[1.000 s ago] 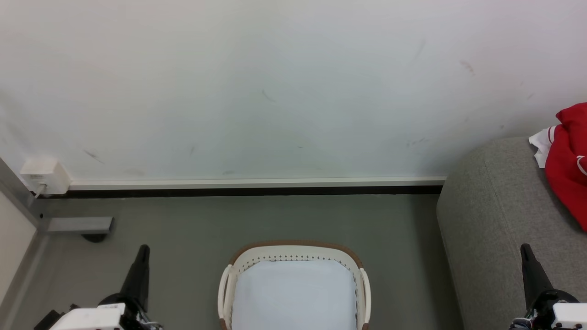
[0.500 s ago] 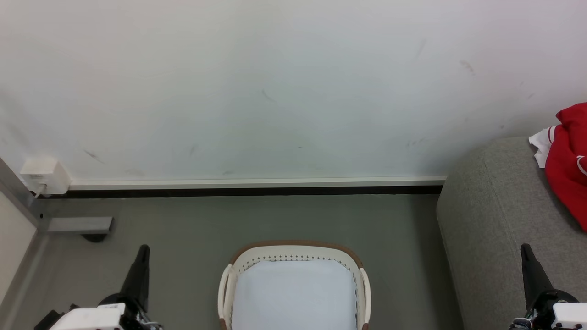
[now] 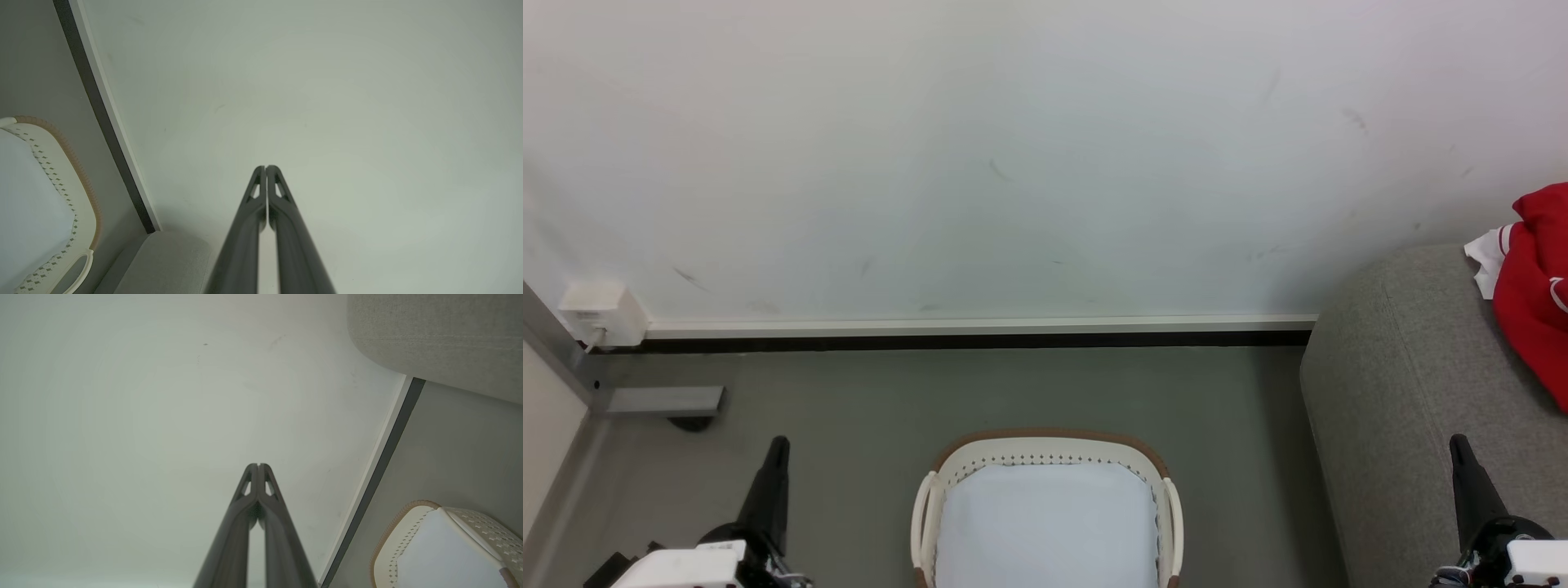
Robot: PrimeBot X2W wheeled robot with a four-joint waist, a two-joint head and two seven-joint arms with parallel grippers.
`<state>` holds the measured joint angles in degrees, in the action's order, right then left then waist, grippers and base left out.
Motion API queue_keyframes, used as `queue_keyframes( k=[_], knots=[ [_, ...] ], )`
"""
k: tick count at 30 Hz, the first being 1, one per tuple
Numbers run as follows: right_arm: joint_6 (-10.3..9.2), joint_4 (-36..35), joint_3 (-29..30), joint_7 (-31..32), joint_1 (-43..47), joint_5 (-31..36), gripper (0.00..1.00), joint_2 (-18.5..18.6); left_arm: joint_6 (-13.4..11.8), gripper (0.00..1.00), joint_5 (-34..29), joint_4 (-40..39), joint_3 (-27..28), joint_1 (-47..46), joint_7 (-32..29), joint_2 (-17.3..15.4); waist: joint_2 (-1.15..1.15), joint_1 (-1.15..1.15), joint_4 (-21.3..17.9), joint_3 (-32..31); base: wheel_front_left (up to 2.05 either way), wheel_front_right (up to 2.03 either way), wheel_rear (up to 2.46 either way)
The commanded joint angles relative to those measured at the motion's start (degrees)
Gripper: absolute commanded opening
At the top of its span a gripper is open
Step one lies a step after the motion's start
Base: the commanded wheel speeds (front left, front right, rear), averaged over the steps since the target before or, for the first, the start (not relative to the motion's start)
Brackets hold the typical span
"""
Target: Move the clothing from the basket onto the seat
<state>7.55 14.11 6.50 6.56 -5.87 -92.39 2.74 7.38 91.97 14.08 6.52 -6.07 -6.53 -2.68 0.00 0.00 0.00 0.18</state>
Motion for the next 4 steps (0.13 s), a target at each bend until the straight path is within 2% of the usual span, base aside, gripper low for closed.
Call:
queue_keyframes(
  k=[1,4],
  knots=[
    [-0.12,-0.2,0.2,0.2,-0.7,0.0,0.0,0.3,0.3,0.0,0.8,0.0,0.1,-0.4,-0.2,-0.4,0.0,0.0,0.0,0.0,0.0,0.0,0.0],
    [-0.12,-0.2,0.2,0.2,-0.7,0.0,0.0,0.3,0.3,0.0,0.8,0.0,0.1,-0.4,-0.2,-0.4,0.0,0.0,0.0,0.0,0.0,0.0,0.0]
  ],
)
